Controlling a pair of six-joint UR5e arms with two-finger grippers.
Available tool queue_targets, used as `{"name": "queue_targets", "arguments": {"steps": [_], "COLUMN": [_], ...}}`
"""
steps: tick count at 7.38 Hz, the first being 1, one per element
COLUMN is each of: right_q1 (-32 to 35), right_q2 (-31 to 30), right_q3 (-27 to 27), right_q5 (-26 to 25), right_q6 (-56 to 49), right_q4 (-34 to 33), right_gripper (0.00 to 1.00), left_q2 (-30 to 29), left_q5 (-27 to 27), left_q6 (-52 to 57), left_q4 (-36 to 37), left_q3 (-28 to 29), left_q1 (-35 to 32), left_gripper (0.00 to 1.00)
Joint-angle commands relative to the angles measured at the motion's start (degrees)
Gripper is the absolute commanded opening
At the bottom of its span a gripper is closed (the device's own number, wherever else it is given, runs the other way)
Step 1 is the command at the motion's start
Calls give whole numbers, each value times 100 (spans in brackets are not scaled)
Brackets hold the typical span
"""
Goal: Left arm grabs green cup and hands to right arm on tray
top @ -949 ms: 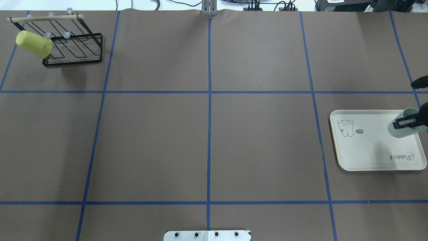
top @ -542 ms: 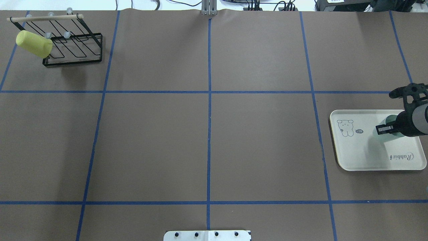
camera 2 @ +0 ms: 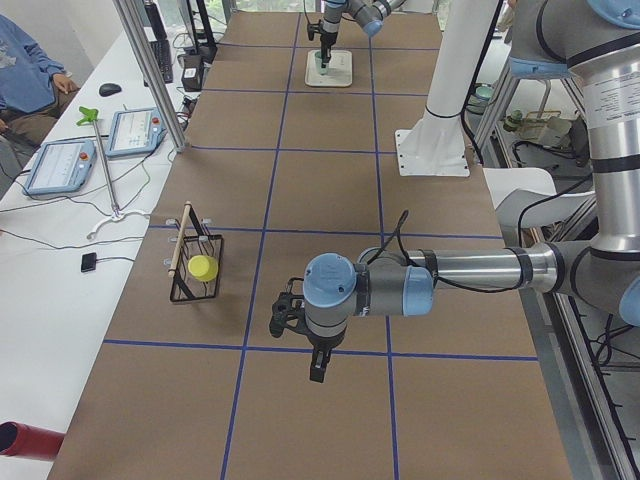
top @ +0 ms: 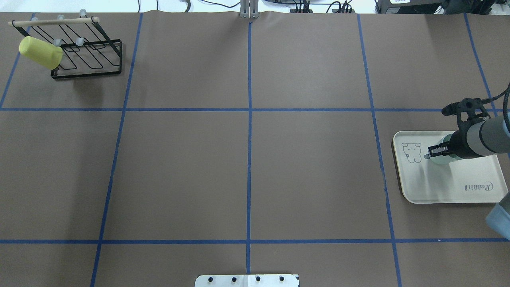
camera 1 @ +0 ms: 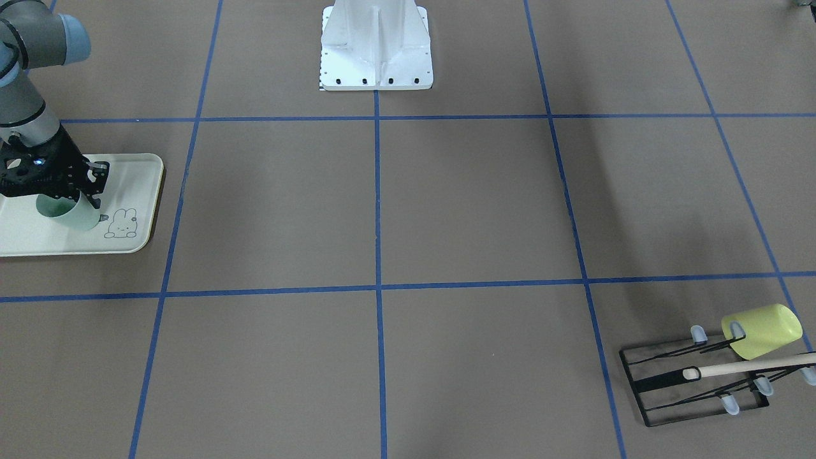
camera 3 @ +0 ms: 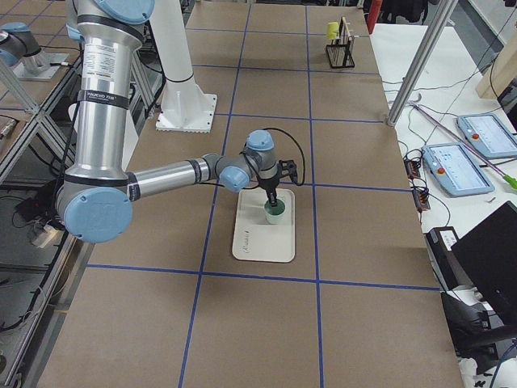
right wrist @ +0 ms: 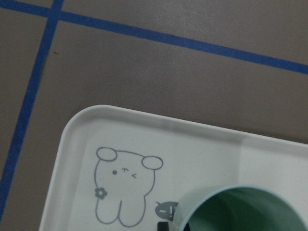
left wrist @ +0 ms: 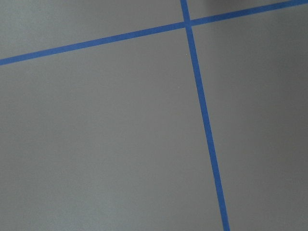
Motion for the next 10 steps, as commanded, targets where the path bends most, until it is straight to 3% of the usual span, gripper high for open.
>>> {"name": "queue_targets", "arguments": {"steps": [1,3,5,8,10], "right_q1": [207,795,1672,2946,3783], "right_q2": [3,3,3,-50,-329], "right_q3": [262,447,474,369,290], "right_q5": [60,472,1033,1439,1608], "right_q6": [-62,-288,-1593,-3711,-4707], "right_q4": [-65,-318,-914,-2187,-2692], "right_gripper": [100,100,100,100,100], "left_q2": [0,0,0,0,-9], "left_q5": [-8,-8,-8,-8,-8], "left_q6": [9,9,9,9,9], "left_q4": [0,0,0,0,-9], "left_q3": [2,2,-6,-7,-6], "left_q1": [-5,-5,-5,4,-5], "left_gripper": [100,100,100,100,100]}}
